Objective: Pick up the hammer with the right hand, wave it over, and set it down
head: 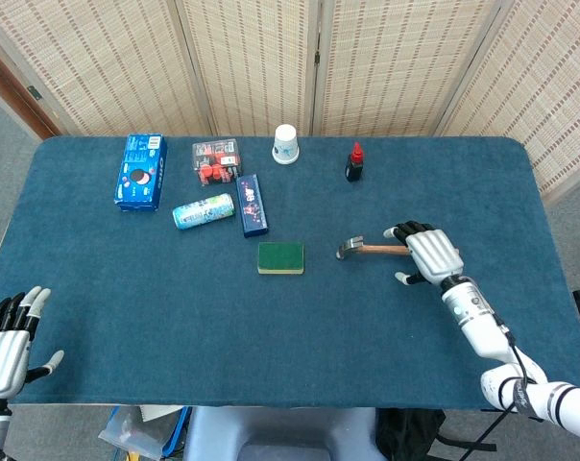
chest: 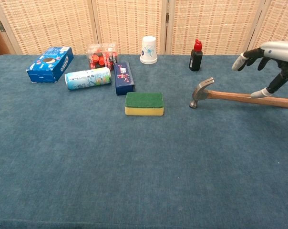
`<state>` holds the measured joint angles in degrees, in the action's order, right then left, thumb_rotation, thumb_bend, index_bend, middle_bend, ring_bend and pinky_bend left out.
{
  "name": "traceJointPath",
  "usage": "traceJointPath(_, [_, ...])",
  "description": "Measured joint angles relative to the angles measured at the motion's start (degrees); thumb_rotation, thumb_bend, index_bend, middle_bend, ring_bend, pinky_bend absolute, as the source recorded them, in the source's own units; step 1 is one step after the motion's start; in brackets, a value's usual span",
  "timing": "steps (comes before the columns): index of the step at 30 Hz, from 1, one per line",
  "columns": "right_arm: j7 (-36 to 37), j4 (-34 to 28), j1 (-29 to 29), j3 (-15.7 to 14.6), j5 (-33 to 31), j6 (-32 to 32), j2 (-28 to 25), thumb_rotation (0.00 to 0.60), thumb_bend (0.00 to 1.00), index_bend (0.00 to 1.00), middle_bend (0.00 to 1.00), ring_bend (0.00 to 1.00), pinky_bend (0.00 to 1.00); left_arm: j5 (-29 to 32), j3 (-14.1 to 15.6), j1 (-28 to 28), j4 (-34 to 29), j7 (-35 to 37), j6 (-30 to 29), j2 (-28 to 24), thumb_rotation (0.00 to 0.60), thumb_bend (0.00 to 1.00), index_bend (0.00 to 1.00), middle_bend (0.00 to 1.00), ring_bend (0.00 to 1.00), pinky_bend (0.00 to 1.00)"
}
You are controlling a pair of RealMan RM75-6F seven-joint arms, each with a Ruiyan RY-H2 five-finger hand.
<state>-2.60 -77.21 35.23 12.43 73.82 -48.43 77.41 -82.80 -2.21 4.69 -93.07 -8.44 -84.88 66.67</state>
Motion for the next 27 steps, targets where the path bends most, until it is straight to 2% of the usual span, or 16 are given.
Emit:
traceJointPath(5, [1.0,5.1,2.7,0.1,-1.8,3.8,3.1,0.600,0.17,0.24,0.22,0.16,0.23,0.0,0.1,0.1,-0.2,-0.3,0.4,0.2,0.600,0.20,0.00,0.00,0.02,0.00])
traceJointPath(10, [2.3,11.0,5.1,0.0,-3.3,7.2,6.6,0.600,0.24,0.24,0.23,0.16,0.23,0.0,0.3,0.1,-0.3,-0.3,0.8,0.5,0.600,0.20,0.00,0.00,0.02,0.00])
traceJointPath(18, [5.4,19.4,8.2,-0.3,-4.2,11.2,11.9,0.600,0.30,0.24,0.31,0.17,0.23,0.5,0.3,-0.1,-0.2,-0.4,1.0,0.7,0.600,0.20,0.00,0.00,0.02,0.00])
traceJointPath(27, [7.4,23.6,9.7,-1.3,-3.7,13.0,14.5,0.600,0.35,0.25,0.34,0.20,0.23,1.0,0.2,-0.1,0.3,-0.2,1.3,1.0,0.600,0.20,0.00,0.00,0.02,0.00])
